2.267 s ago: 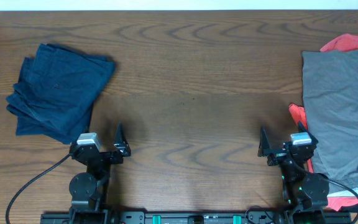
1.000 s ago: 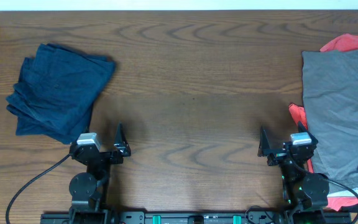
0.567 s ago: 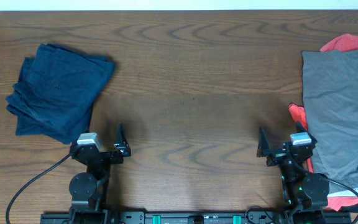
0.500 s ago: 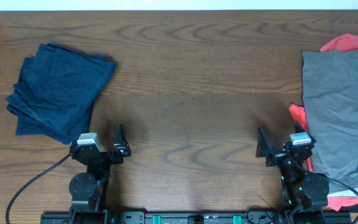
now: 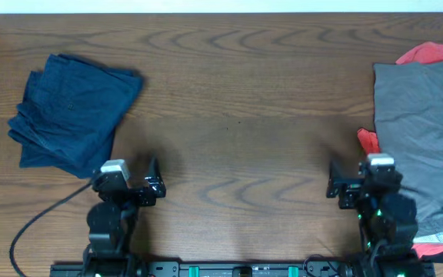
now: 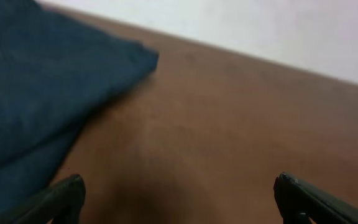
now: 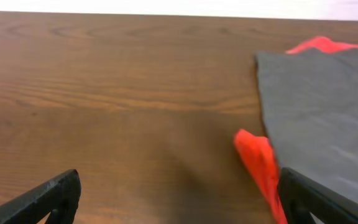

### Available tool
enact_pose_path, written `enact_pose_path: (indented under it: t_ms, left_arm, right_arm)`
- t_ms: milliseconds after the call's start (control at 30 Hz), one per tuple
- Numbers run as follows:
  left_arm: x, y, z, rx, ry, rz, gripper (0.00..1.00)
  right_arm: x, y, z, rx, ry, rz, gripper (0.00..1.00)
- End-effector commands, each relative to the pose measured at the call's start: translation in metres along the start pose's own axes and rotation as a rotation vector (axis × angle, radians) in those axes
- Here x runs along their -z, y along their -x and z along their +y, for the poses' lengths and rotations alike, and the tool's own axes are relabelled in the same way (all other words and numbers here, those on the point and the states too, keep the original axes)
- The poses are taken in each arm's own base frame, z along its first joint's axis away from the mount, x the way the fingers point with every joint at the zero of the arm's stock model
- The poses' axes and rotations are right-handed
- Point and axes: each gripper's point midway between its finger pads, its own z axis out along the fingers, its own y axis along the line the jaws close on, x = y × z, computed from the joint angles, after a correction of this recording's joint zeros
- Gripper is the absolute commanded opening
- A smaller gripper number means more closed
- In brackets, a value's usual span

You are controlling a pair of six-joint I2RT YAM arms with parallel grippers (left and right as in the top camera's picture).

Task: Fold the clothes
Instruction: 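Reach the right gripper to the grey shorts on the red shirt and grasp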

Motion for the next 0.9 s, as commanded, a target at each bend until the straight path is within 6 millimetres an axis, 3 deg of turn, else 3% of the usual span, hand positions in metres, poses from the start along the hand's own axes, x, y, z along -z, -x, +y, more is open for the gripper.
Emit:
enact_pose_path:
  t_ms: [0, 133, 233, 300, 433, 567, 867]
  left_arm:
    - [0.006, 0.029, -0.013, 0.016, -0.019, 0.033, 0.98]
    - [0.004, 0.037, -0.018, 0.024, 0.009, 0.18, 0.98]
    - [0.003, 0.043, -0.027, 0.036, -0.006, 0.287, 0.98]
    - [0.001, 0.045, -0.035, 0.046, -0.033, 0.34, 0.98]
    - [-0.005, 0.04, -0.039, 0.057, -0.049, 0.4, 0.98]
    - [-0.007, 0.029, -0.036, 0.064, -0.033, 0.451, 0.98]
    - [-0.008, 0.026, -0.035, 0.066, -0.029, 0.464, 0.98]
  right_arm:
    - [-0.004, 0.007, -0.012, -0.007, -0.068, 0.093, 0.99]
    - [-0.017, 0.007, -0.012, -0.007, -0.067, 0.249, 0.99]
    - [-0.028, 0.014, 0.007, -0.04, 0.037, 0.314, 0.99]
    - [-0.034, 0.017, 0.009, -0.041, 0.046, 0.333, 0.99]
    - [-0.042, 0.006, -0.039, -0.102, -0.255, 0.37, 0.99]
    - [-0.04, -0.026, -0.089, -0.101, -0.557, 0.484, 0.97]
    - [-0.05, -0.086, -0.132, -0.176, -0.737, 0.706, 0.93]
